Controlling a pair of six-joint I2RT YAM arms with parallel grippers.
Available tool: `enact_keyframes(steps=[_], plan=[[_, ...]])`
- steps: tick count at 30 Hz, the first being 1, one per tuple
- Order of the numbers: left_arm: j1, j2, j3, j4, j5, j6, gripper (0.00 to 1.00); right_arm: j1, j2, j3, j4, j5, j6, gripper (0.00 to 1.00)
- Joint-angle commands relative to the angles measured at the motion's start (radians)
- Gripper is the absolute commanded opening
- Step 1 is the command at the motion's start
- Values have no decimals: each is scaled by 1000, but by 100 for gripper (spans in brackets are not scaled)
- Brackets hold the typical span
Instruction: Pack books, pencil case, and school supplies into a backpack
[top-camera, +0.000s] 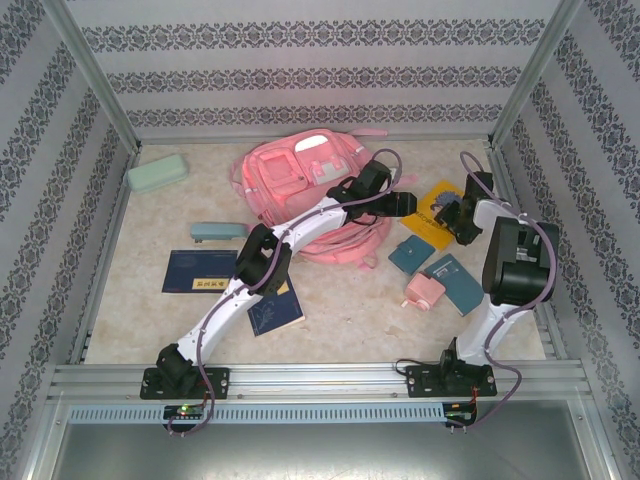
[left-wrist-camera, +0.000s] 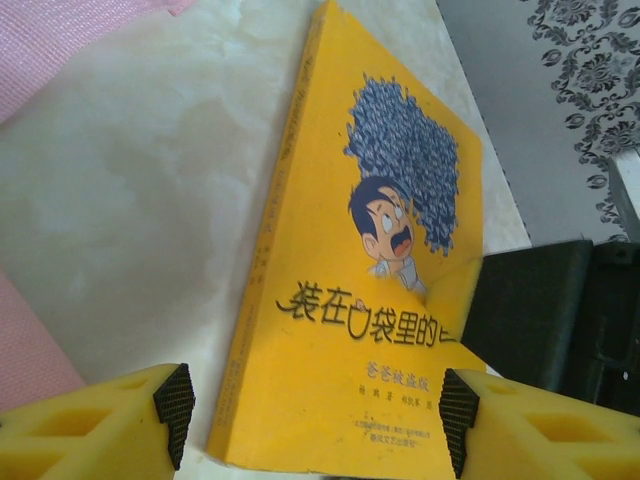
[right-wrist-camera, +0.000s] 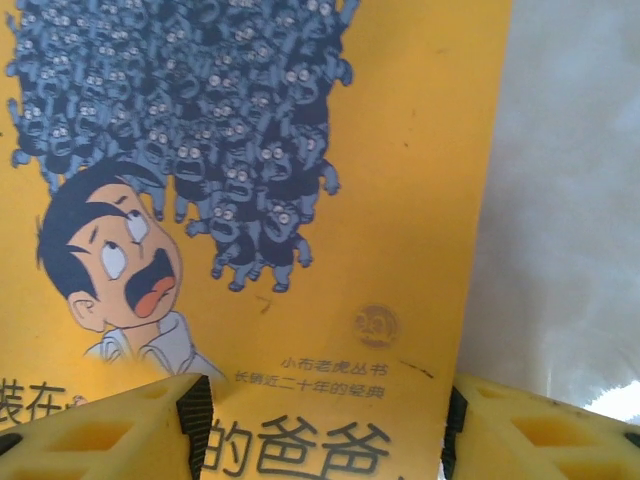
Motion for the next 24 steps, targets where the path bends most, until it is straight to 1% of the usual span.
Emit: enact_keyframes(steps=[1, 4, 6, 13, 16, 20, 22, 24], plan=[[2, 30, 7, -116, -67, 5, 69, 27, 27, 43, -4, -50, -39, 61], [4, 32, 7, -126, -59, 17, 68, 59, 38, 65, -14, -53, -58, 61], [4, 35, 8, -139, -82, 19, 68, 74, 40, 74, -14, -56, -65, 61], [1, 35, 14, -253, -316, 27, 67, 104, 44, 82, -31, -53, -61, 61], [2, 34, 16, -276, -385, 27, 68, 104, 34, 83, -91, 18, -41, 60], [9, 13, -1, -382, -507, 31, 68, 103, -6, 61, -106, 94, -46, 58], [19, -9, -43, -385, -516, 30, 69, 98, -19, 62, -119, 122, -37, 57], [31, -31, -78, -362, -483, 28, 69, 102, -34, 67, -126, 133, -38, 56]])
